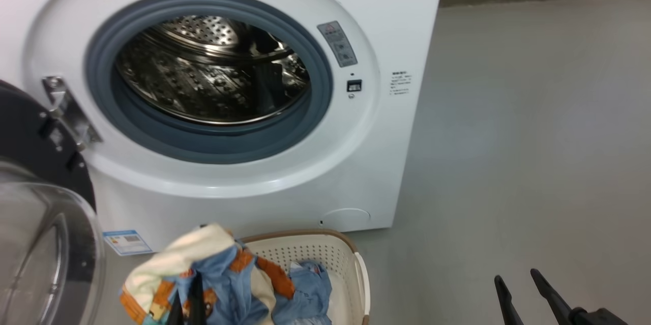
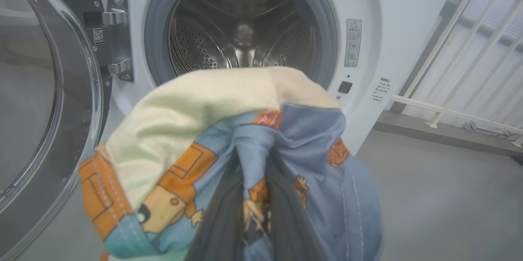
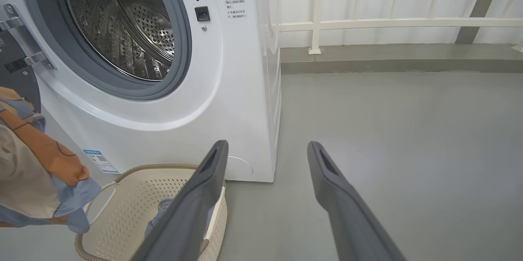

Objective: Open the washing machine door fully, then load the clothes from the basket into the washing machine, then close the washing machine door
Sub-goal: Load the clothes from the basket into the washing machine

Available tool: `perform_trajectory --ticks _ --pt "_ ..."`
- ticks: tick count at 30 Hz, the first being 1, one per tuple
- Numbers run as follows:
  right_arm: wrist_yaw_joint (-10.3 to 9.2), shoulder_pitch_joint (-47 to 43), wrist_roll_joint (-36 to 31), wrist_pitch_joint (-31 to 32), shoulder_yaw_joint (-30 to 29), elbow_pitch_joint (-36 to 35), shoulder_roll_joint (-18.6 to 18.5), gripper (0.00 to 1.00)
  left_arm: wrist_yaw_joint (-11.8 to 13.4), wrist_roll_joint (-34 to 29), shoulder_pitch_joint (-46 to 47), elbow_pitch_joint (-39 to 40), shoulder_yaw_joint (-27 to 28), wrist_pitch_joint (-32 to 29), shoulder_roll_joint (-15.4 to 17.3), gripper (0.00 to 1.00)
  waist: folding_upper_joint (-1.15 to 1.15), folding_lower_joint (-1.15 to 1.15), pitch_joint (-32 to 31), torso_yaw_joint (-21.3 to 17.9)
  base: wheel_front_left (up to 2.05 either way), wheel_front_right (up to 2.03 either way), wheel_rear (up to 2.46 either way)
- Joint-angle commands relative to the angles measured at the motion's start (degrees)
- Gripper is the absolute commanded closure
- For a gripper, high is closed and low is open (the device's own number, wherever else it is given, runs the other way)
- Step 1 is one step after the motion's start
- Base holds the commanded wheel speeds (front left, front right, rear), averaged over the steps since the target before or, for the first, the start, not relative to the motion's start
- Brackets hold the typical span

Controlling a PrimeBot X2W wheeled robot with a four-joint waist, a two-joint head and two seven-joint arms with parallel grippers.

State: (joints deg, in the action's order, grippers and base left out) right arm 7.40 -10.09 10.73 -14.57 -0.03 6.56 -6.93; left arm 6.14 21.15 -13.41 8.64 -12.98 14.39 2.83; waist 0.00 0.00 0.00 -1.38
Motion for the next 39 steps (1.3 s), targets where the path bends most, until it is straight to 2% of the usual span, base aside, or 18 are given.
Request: perform_trajectory --ticks 1,11,20,26,33,39 --pt "0.09 2.9 0.7 -0.4 1.6 -1.4 -0.8 0.00 0.8 0.1 4.1 0.5 1.5 0.6 0.0 1.00 0.00 0.00 2.3 -2.2 0.00 0.00 0.00" --pt "0.09 7.0 3.1 -0.4 2.6 -1.8 -0.7 0.00 2.0 -1.5 17.7 -6.5 5.8 0.6 0.9 1.00 0.00 0.00 10.8 -9.4 0.00 0.00 0.00" --pt "0.09 10.8 5.5 -0.4 4.2 -0.8 0.0 0.00 3.5 -2.9 34.3 -13.9 11.9 -0.2 7.5 1.00 0.00 0.00 17.9 -17.1 0.00 0.00 0.00" --pt "0.09 12.6 6.8 -0.4 6.0 0.0 -0.1 0.00 3.3 -3.8 44.4 -22.2 14.1 -0.5 12.3 1.00 0.00 0.00 21.2 -20.8 0.00 0.00 0.00" --pt "0.09 13.8 8.2 -0.4 7.6 0.2 -0.7 0.00 2.9 -4.9 53.9 -34.0 15.3 0.1 16.3 1.00 0.00 0.00 25.5 -23.2 0.00 0.00 0.00" --pt "0.09 13.4 9.3 -0.4 8.1 0.1 -2.3 0.00 2.3 -6.2 61.5 -43.0 15.3 0.5 18.4 1.00 0.00 0.00 28.7 -23.4 0.00 0.00 0.00"
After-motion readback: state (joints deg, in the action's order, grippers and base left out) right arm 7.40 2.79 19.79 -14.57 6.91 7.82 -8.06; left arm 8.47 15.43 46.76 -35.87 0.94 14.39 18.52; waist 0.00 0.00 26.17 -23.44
